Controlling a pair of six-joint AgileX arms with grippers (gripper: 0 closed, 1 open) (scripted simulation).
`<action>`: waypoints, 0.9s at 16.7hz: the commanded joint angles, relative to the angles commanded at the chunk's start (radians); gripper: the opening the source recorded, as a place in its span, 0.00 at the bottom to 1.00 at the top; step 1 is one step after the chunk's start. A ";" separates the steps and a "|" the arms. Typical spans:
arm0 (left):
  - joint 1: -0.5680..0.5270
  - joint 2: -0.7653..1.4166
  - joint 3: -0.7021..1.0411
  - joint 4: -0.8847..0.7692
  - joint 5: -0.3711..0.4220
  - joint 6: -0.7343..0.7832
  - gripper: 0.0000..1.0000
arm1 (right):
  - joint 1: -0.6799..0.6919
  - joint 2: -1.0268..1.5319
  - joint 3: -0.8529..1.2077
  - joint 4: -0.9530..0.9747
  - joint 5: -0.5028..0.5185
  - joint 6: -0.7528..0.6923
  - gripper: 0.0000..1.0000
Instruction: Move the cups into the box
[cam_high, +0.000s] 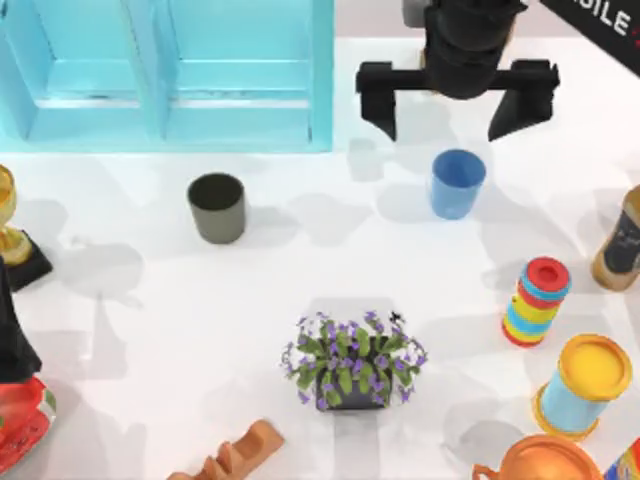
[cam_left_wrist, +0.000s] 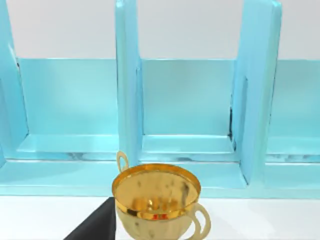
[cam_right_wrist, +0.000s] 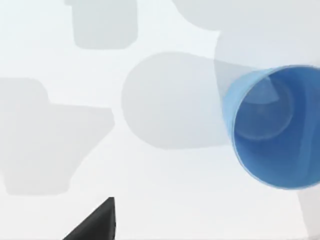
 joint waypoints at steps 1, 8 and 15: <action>0.000 0.000 0.000 0.000 0.000 0.000 1.00 | -0.001 0.006 -0.019 0.024 0.000 -0.001 1.00; 0.000 0.000 0.000 0.000 0.000 0.000 1.00 | -0.014 0.079 -0.205 0.292 -0.001 -0.013 1.00; 0.000 0.000 0.000 0.000 0.000 0.000 1.00 | -0.014 0.084 -0.214 0.302 -0.001 -0.013 0.77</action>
